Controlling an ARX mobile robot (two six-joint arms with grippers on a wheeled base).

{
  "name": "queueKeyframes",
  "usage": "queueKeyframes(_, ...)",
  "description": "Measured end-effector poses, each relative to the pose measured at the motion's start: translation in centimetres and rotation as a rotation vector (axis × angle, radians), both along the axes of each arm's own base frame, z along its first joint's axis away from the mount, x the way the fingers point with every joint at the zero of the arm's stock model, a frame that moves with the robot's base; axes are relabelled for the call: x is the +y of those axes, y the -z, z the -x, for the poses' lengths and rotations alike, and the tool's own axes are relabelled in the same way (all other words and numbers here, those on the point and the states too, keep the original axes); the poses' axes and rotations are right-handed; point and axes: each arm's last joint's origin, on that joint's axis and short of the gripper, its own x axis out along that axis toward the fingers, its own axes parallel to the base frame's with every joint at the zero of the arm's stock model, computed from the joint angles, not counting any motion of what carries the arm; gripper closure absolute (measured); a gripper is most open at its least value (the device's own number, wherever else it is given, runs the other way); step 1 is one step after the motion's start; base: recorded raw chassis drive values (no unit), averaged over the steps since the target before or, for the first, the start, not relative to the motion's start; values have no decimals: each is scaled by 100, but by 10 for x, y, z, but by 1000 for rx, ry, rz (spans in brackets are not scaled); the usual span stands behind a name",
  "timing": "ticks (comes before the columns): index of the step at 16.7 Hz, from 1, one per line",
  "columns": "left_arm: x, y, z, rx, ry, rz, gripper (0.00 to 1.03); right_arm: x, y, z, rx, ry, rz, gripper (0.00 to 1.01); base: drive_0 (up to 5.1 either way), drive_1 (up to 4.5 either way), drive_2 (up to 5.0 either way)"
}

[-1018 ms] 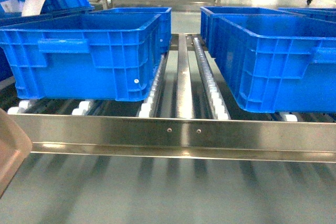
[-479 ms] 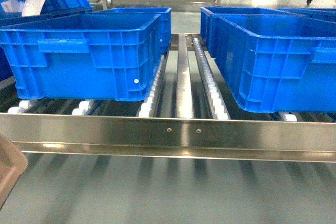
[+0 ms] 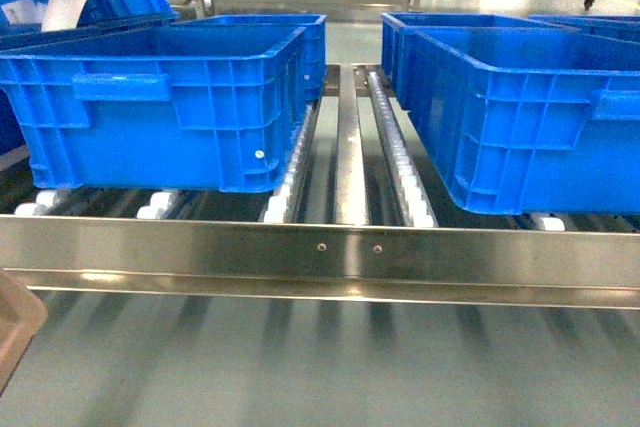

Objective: Place part in tray to right shelf

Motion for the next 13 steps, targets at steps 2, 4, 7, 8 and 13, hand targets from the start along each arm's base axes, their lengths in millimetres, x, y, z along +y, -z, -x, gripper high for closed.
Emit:
queueKeyframes(2,0,0,3,0,0,0,88,0,0,2,1,0,0,99,0,0,0)
queueKeyframes(4,0,1,5,5,-3,0,88,0,5,12,27,0,0,99,0,0,0)
queueKeyframes(7,0,0,8,-1,1,-2,88,0,3,13,6,-1,-1,99,0,0,0)
queueKeyframes(8,0,4,13,26,-2,-2,88,0,3,13,10,0,-1,99,0,0,0)
queueKeyframes(13,0,3,19,8,0,-2,88,0,4,13,11,1,-1,99,0,0,0)
